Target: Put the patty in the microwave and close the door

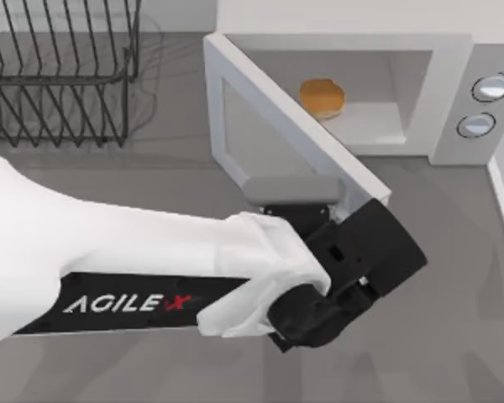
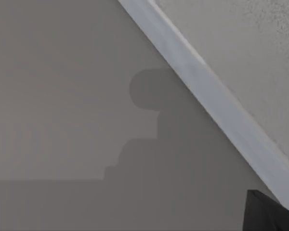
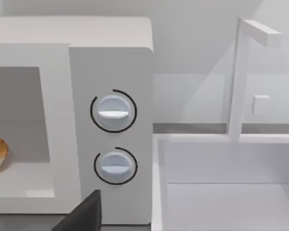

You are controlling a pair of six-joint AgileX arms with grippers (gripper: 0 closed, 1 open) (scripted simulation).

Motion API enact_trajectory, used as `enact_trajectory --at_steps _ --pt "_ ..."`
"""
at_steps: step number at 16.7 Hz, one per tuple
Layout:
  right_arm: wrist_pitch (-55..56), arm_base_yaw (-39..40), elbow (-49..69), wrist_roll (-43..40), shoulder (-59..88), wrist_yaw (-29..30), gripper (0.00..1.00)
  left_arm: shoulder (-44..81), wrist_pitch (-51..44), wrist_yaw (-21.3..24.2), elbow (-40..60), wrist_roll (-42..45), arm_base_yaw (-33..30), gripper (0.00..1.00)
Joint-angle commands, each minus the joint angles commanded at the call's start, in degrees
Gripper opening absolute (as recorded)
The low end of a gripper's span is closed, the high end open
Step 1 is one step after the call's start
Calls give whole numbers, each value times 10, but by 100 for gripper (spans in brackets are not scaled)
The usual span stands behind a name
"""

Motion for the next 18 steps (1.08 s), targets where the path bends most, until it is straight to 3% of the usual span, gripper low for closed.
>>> enact_trajectory --at_steps 9,18 --pt "0 0 0 0 0 0 100 22 -23 -10 37 -12 9 0" --pt "0 0 0 0 0 0 100 161 -136 -28 253 -70 -40 0"
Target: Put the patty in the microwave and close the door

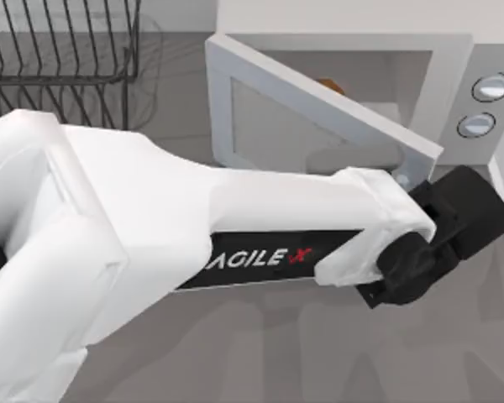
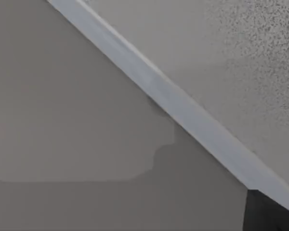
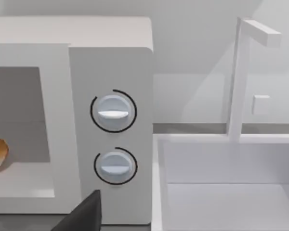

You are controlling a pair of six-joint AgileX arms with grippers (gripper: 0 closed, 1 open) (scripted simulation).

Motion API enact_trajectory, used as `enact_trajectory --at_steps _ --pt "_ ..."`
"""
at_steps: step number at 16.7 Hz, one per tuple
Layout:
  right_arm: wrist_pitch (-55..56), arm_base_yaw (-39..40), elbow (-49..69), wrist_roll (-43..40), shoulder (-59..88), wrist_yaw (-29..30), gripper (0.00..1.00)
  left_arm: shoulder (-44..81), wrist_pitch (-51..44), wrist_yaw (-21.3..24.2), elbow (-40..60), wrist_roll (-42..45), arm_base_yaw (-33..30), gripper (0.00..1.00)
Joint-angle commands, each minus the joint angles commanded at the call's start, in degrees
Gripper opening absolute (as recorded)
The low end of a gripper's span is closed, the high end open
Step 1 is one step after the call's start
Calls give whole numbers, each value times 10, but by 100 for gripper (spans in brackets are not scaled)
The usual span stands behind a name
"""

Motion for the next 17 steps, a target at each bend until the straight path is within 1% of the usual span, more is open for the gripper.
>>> enact_trajectory --at_steps 3,7,8,11,17 --pt "0 0 0 0 0 0 100 31 -27 -3 49 -12 -10 0" --pt "0 0 0 0 0 0 100 36 -31 -4 56 -14 -12 0" --pt "0 0 0 0 0 0 100 17 -31 -16 33 -21 49 0" --pt "0 0 0 0 0 0 100 32 -27 -11 54 -6 61 0" --pt "0 0 0 0 0 0 100 113 -7 18 169 77 129 0"
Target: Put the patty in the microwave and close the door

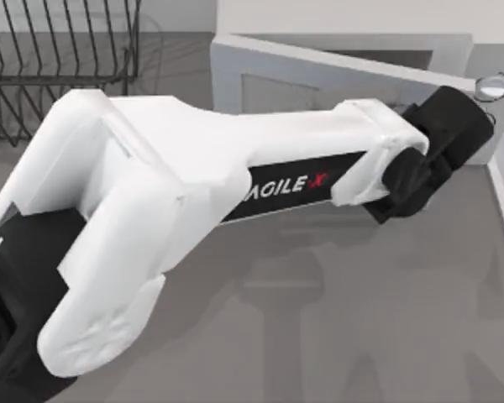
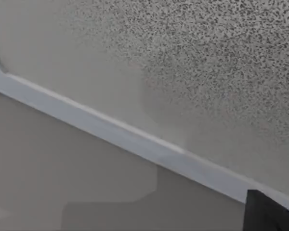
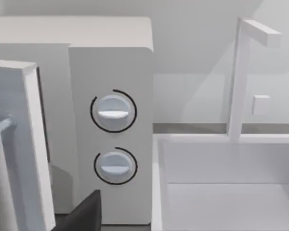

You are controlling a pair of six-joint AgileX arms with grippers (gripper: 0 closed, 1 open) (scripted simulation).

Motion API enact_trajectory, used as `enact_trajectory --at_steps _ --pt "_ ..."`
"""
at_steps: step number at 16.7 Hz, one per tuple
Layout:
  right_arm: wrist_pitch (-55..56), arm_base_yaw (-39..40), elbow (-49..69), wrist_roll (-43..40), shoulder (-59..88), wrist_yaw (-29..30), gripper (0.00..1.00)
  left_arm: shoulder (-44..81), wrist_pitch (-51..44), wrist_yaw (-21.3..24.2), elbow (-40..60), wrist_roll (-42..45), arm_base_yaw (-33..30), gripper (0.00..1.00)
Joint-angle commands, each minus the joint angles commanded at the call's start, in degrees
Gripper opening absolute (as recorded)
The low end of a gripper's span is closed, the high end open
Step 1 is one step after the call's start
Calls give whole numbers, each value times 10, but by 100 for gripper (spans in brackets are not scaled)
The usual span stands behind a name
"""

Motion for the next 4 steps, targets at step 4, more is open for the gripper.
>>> enact_trajectory --at_steps 4 --pt "0 0 0 0 0 0 100 24 6 9 35 25 20 0"
